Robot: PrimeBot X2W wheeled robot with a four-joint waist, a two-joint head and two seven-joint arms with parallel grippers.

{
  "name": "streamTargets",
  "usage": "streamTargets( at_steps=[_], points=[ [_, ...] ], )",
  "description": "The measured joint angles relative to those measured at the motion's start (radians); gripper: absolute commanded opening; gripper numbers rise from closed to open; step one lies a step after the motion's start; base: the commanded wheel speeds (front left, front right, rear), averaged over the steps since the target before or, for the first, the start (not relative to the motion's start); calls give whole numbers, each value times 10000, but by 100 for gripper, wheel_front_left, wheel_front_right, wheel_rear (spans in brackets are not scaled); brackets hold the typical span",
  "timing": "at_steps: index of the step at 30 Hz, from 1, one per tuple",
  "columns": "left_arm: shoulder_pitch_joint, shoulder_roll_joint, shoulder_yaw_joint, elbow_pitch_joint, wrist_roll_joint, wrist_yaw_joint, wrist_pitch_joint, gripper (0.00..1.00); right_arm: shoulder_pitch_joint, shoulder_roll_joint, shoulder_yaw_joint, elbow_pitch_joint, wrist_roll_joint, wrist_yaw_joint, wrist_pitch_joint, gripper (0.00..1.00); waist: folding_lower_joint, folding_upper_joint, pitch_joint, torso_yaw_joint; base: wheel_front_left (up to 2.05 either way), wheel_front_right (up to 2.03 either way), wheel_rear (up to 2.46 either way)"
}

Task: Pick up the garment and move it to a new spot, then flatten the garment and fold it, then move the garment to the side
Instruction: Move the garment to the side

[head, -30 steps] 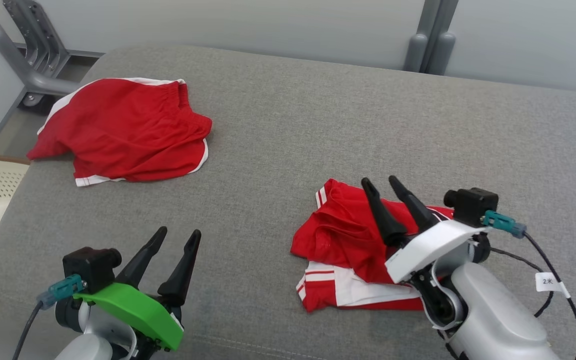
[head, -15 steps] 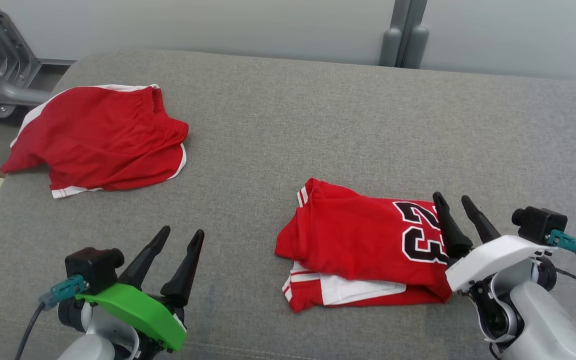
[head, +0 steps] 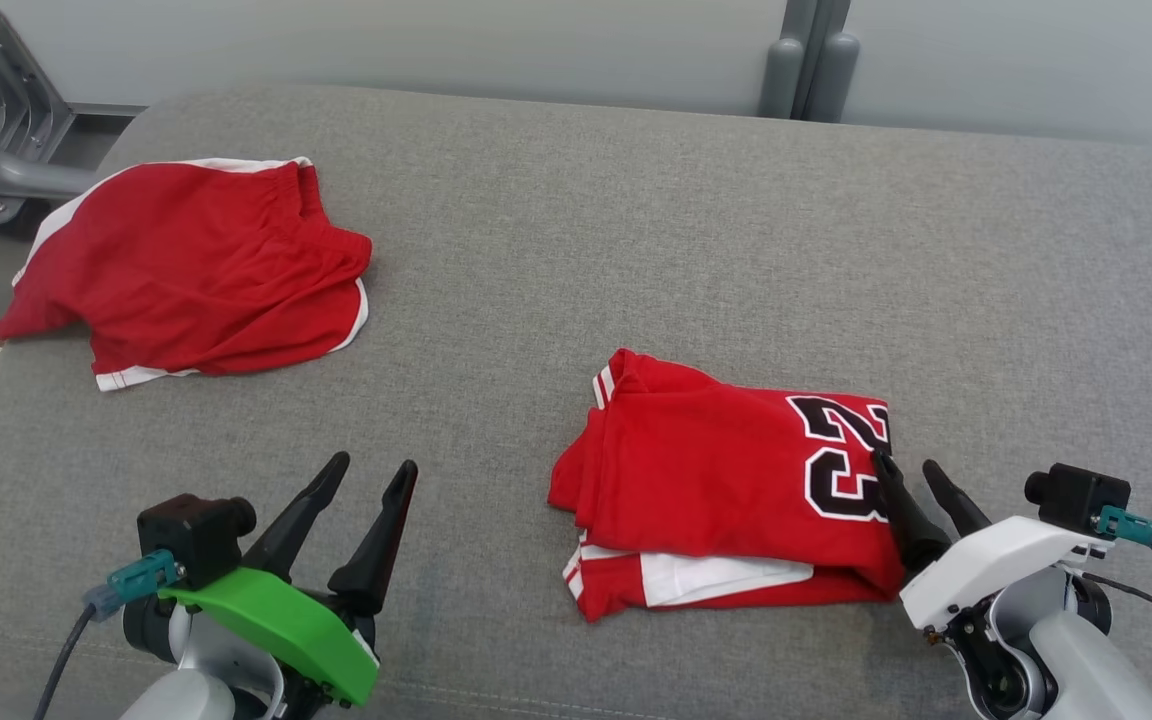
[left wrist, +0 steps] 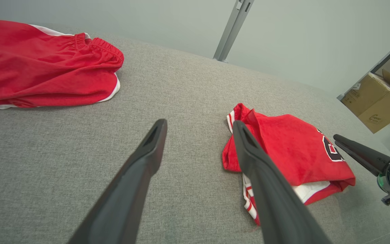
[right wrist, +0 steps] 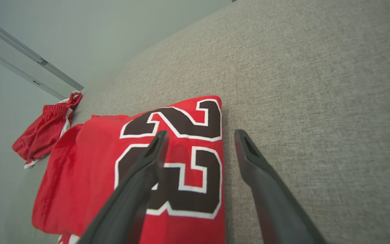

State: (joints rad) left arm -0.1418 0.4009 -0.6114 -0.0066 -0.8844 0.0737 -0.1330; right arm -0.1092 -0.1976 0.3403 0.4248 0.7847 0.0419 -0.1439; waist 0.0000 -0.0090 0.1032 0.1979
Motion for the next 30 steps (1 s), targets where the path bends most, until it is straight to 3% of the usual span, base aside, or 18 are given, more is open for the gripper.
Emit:
streamTargets(
  at_steps=[21,24,25,30],
  points=[
    [-10,0,15,-8,0,0,59,100,-74,748,-453,867,1774,374,915,100,0,0,193,185,0,0,0],
    [-12,0,17,-4,0,0,59,100,-132,746,-499,926,1802,424,913,5,0,0,178,200,0,0,0],
    [-12,0,19,0,0,0,59,100,-161,742,-500,938,1801,453,905,0,0,0,170,203,0,0,0],
    [-12,0,23,29,0,2,58,100,-327,692,-577,940,1755,481,704,0,0,0,116,181,0,0,0]
  ],
)
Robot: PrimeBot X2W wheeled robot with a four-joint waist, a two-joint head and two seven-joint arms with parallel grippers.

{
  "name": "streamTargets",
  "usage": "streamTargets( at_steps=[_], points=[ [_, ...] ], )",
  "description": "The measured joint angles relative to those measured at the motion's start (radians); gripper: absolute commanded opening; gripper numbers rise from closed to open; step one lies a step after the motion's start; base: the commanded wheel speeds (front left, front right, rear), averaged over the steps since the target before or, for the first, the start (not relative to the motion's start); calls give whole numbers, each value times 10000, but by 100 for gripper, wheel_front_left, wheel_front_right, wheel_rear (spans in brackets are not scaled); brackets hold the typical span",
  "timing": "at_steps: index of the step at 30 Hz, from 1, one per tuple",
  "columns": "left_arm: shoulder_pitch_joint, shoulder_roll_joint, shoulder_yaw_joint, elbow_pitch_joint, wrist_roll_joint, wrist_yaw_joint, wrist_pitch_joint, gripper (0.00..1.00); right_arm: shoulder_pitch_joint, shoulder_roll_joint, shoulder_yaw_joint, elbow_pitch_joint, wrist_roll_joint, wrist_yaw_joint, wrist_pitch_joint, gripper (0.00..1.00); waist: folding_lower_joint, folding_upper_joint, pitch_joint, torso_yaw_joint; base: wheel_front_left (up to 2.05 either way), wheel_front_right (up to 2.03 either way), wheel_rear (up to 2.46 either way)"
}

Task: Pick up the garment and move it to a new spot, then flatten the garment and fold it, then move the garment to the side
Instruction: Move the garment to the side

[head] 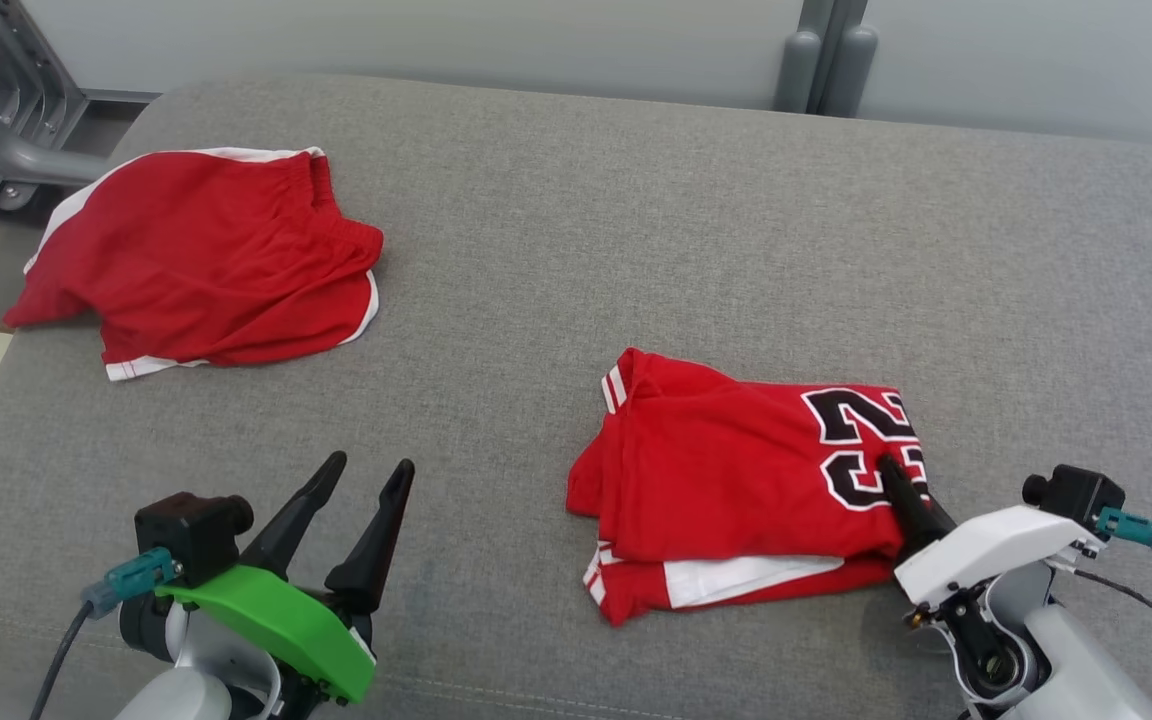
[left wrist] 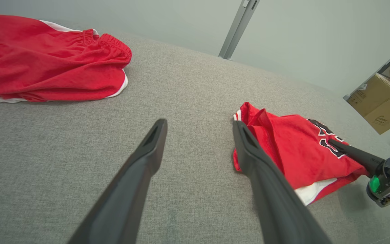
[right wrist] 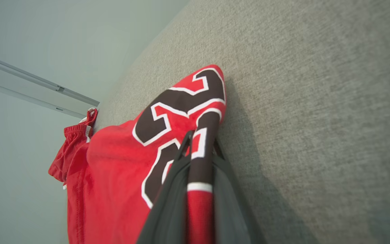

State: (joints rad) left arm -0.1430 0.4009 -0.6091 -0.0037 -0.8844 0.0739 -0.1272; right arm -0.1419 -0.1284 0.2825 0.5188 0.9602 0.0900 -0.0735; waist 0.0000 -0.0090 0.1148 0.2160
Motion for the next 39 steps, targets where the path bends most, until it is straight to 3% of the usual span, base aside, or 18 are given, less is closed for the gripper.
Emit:
streamTargets(
  at_steps=[16,30,39],
  points=[
    [-9,244,326,-731,8,13,-240,100,-2270,-1179,35,-920,-518,238,-15,0,0,0,316,-774,0,0,0],
    [-1110,593,677,-2566,867,-35,-591,100,-4084,-2677,-1170,-965,-535,224,127,0,0,0,1939,-1383,0,0,0],
    [-1688,872,943,-3538,1156,-35,-600,100,-4665,-3770,-1891,-920,-552,-50,130,0,0,0,3137,-1729,0,0,0]
  ],
)
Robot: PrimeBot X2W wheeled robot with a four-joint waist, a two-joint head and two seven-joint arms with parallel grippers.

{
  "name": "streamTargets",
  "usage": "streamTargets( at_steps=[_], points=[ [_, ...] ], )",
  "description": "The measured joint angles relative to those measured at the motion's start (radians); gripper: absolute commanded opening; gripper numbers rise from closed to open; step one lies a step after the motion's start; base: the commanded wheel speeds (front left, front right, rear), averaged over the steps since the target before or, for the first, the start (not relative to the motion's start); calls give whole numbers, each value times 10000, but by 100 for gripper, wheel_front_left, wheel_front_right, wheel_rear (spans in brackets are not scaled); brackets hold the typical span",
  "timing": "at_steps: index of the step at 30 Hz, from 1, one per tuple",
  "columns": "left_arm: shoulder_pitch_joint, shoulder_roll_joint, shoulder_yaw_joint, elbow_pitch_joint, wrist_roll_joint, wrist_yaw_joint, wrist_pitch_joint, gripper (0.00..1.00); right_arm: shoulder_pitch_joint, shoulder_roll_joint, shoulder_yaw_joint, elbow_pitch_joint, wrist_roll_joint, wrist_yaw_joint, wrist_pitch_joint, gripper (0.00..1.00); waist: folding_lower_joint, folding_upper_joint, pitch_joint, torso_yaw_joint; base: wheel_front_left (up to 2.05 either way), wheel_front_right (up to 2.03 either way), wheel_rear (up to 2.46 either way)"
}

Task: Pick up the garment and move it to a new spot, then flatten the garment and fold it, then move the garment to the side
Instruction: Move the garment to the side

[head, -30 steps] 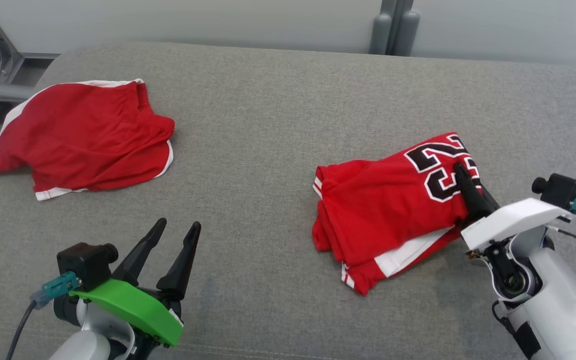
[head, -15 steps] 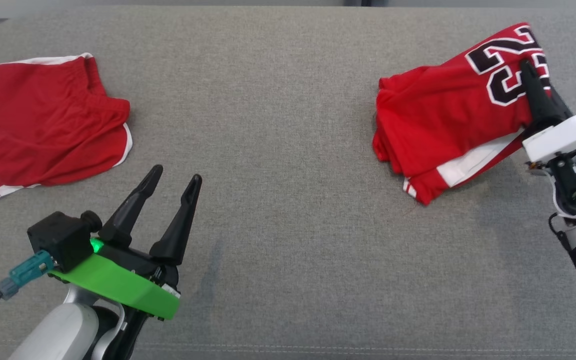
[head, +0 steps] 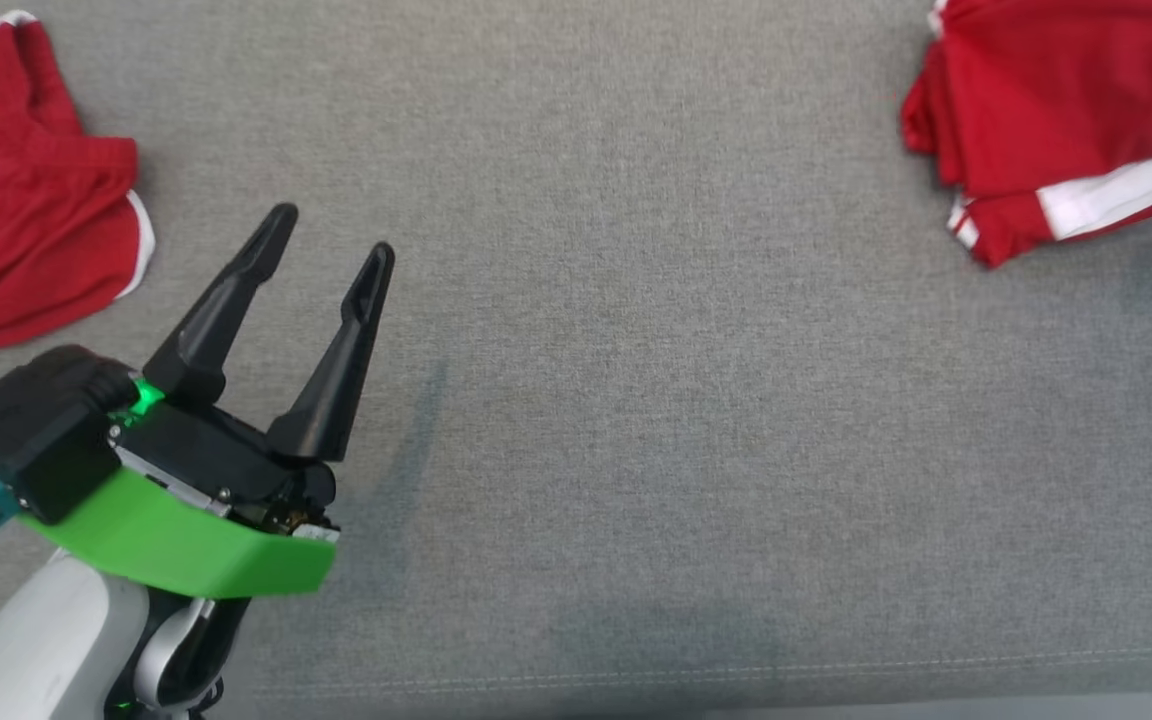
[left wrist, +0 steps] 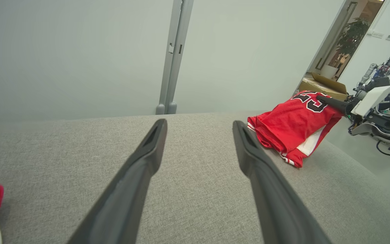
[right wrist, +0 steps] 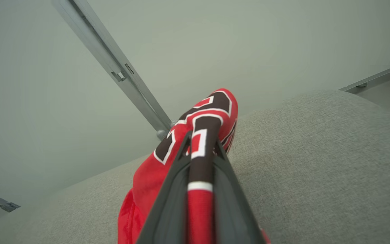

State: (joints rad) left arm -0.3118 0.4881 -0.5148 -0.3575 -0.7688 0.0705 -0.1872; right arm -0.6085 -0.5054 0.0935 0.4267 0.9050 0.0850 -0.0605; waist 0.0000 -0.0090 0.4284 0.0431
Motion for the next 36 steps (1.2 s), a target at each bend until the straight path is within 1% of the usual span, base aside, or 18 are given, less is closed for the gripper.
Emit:
streamTargets(
  at_steps=[2,5,10,15,18,25,27,28,29,30,31,34,36],
  points=[
    [-190,31,132,-278,58,0,-4,100,-94,-364,-242,6,-4,-69,-2,0,0,0,411,-94,0,0,0],
    [-294,109,278,-439,221,-2,-81,100,-243,-468,-355,65,-4,-79,-15,0,0,0,800,-180,0,0,0],
    [-374,341,314,-602,357,-100,-90,100,-394,-397,-481,238,4,-77,-209,0,0,0,1327,-385,0,0,0],
    [-384,474,303,-736,435,-188,-88,100,-415,-84,-474,416,19,-73,-412,0,0,0,1592,-792,0,0,0],
    [-399,660,311,-800,508,-190,-67,100,-446,48,-476,562,36,-63,-543,0,0,0,1705,-1058,0,0,0],
    [-437,709,284,-1034,522,-222,117,100,-617,38,-527,894,-4,-79,-901,0,0,0,1999,-1467,0,0,0],
    [-514,713,261,-1030,522,-278,117,100,-728,33,-545,982,-134,-161,-1106,0,1,0,2111,-1543,0,0,0],
    [-579,713,259,-1020,522,-280,117,100,-794,25,-545,1051,-245,-240,-1208,3,0,0,2160,-1573,0,0,0],
    [-623,713,263,-1012,522,-307,117,100,-834,17,-546,1126,-366,-270,-1292,39,0,0,2195,-1599,0,0,0],
    [-641,713,263,-1012,522,-307,117,100,-859,10,-548,1212,-447,-339,-1338,100,0,0,2221,-1620,0,0,0],
    [-648,711,263,-1011,522,-307,117,100,-872,6,-554,1302,-495,-368,-1388,100,0,0,2239,-1633,0,0,0],
    [-671,690,240,-884,522,-364,102,100,-908,10,-602,1563,-631,-617,-1517,100,1,0,2208,-1627,0,0,0],
    [-671,677,224,-750,522,-366,92,100,-918,4,-602,1703,-723,-685,-1569,100,0,0,2144,-1613,0,0,0]
  ],
)
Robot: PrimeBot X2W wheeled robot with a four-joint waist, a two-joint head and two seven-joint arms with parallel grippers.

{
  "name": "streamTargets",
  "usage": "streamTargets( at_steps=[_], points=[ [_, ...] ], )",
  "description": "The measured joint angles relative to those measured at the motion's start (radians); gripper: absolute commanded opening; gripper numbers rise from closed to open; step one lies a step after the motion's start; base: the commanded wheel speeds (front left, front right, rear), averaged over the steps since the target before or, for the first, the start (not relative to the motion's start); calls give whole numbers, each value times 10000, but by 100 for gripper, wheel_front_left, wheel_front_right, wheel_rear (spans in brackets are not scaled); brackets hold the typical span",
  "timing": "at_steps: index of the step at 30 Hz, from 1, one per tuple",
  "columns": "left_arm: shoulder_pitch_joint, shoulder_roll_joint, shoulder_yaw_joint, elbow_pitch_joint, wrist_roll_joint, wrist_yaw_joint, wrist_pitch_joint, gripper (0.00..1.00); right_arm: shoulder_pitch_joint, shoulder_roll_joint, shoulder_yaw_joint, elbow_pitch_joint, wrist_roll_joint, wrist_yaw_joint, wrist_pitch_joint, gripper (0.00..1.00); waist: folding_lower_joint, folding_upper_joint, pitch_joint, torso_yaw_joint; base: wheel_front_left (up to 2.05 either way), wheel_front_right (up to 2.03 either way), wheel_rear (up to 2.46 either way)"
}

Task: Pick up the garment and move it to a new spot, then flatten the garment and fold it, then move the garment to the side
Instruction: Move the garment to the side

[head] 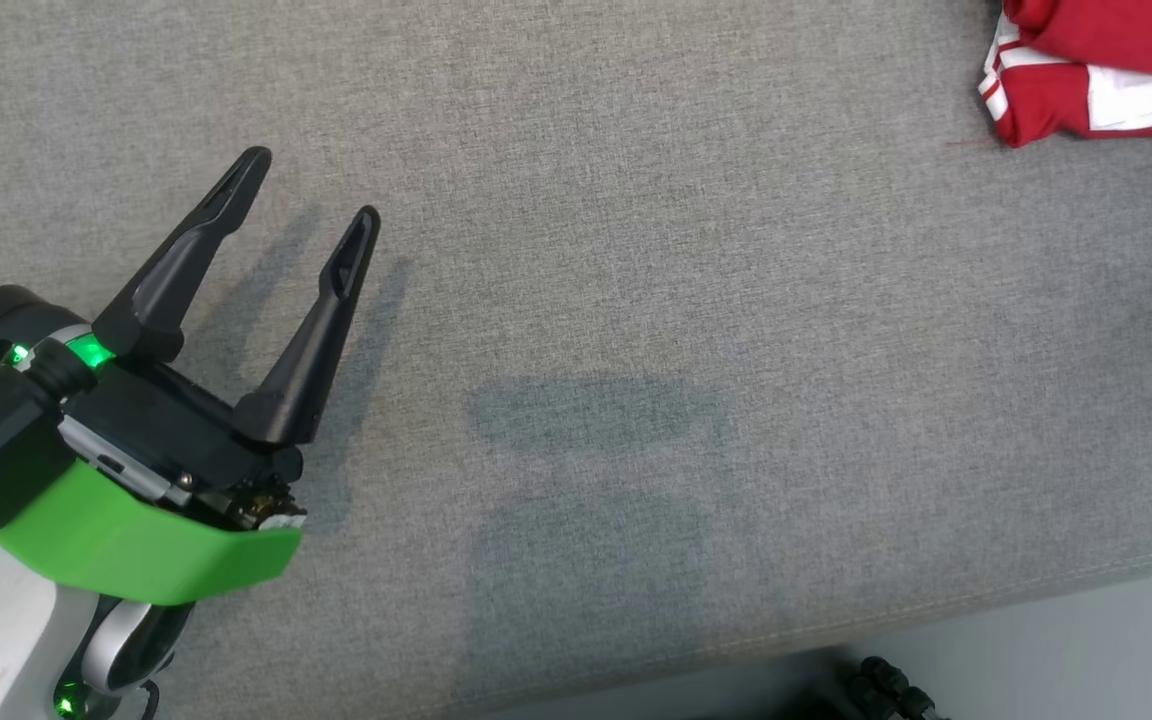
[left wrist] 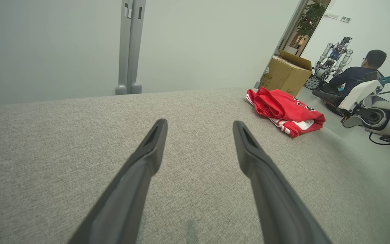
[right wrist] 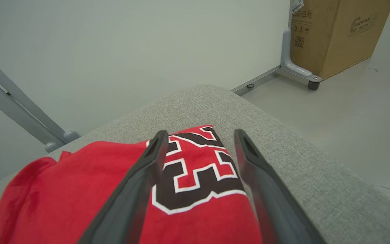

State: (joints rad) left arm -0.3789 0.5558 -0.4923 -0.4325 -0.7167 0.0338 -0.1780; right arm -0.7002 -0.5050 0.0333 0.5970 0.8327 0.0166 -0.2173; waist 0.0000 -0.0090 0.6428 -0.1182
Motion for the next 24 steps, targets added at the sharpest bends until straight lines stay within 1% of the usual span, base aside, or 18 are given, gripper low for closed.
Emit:
streamTargets(
  at_steps=[4,7,11,15,18,20,21,24],
  points=[
    [0,-71,-23,146,0,-77,-92,100,-43,12,69,123,-211,4,-115,100,0,0,-179,14,0,0,0],
    [0,-148,-71,410,-2,-100,-182,100,-86,52,276,48,-445,117,-165,100,0,0,-368,12,0,0,0],
    [4,-399,-96,828,-35,-159,-311,100,-91,249,646,-192,-708,414,-234,100,0,0,-706,2,0,0,0],
    [30,-535,-88,1231,-115,-161,-424,100,-93,334,874,-566,-1020,598,-301,100,0,0,-1142,-6,0,0,0],
    [114,-713,-44,1482,-192,-159,-447,100,-93,311,1055,-871,-1197,711,-318,100,0,0,-1501,0,0,0,0],
    [172,-740,8,1707,-199,-155,-500,100,-91,309,1164,-1080,-1277,727,-320,100,0,0,-1752,16,0,0,0],
    [205,-769,35,1783,-219,-148,-522,100,-90,295,1229,-1164,-1323,798,-328,100,0,0,-1877,28,0,0,0],
    [359,-1034,42,2077,-353,-125,-531,100,-52,274,1450,-1411,-1561,857,-330,100,0,0,-2260,87,0,0,0]
  ],
)
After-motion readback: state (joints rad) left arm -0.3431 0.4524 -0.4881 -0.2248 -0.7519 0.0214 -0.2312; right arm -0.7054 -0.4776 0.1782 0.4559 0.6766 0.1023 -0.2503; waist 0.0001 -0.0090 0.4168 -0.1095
